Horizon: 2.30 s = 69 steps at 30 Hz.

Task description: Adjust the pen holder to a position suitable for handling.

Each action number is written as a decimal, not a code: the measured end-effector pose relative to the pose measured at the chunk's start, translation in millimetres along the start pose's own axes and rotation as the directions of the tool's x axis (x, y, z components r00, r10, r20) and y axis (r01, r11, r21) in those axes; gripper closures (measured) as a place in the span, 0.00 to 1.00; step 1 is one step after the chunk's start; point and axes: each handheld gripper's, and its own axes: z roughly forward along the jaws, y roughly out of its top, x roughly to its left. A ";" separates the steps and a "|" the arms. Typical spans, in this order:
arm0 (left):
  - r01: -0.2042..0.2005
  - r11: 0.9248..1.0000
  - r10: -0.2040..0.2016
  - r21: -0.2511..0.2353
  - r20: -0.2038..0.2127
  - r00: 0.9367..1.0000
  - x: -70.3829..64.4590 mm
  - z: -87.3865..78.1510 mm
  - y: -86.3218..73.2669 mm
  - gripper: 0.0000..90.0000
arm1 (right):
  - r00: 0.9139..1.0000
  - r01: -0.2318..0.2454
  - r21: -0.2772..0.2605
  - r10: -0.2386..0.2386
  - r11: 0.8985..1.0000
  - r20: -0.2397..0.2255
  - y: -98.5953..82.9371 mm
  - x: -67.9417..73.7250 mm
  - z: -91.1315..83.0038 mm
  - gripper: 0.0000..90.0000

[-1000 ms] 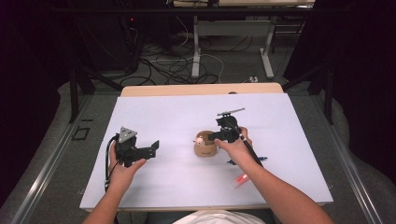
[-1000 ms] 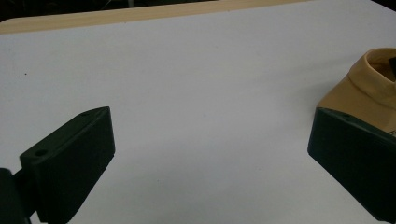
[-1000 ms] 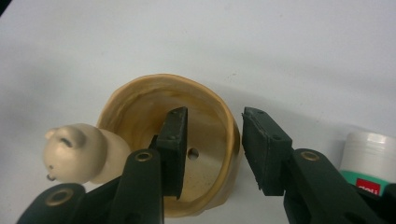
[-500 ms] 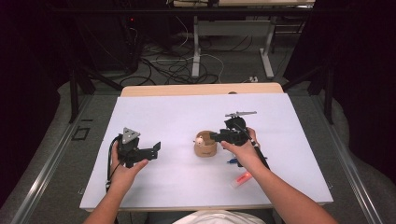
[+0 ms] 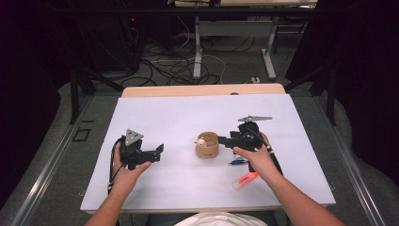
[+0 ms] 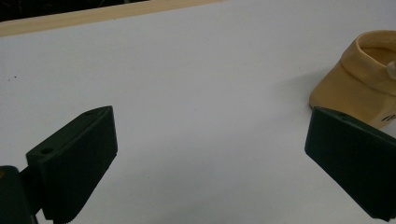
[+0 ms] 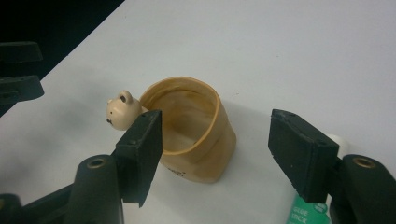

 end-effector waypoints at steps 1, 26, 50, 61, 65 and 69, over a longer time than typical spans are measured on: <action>-0.005 1.000 0.005 0.004 0.001 1.000 -0.3 -0.3 0.2 0.03 | 1.000 0.003 -0.008 -0.003 1.000 -0.003 -1.1 -1.0 -2.0 0.38; -0.050 0.999 0.048 0.022 0.046 0.998 -26.1 0.6 3.5 0.05 | 0.985 0.151 -0.133 -0.138 0.980 0.099 -40.0 -42.6 -47.6 0.23; -0.103 0.994 0.098 0.024 0.153 0.983 -72.3 -1.9 7.3 0.16 | 0.978 0.159 -0.154 -0.135 0.975 0.156 -47.2 -54.5 -46.3 0.20; -0.138 0.989 0.124 0.045 0.238 0.963 -104.0 1.9 6.4 0.19 | 0.978 0.172 -0.165 -0.147 0.971 0.151 -46.4 -52.9 -48.8 0.20; -0.186 0.982 0.170 0.042 0.257 0.951 -118.6 1.6 7.1 0.19 | 0.978 0.169 -0.165 -0.144 0.972 0.154 -46.2 -53.2 -49.4 0.20; -0.205 0.978 0.186 0.042 0.276 0.943 -128.7 2.4 8.6 0.21 | 0.977 0.167 -0.172 -0.140 0.971 0.159 -46.4 -53.5 -48.9 0.20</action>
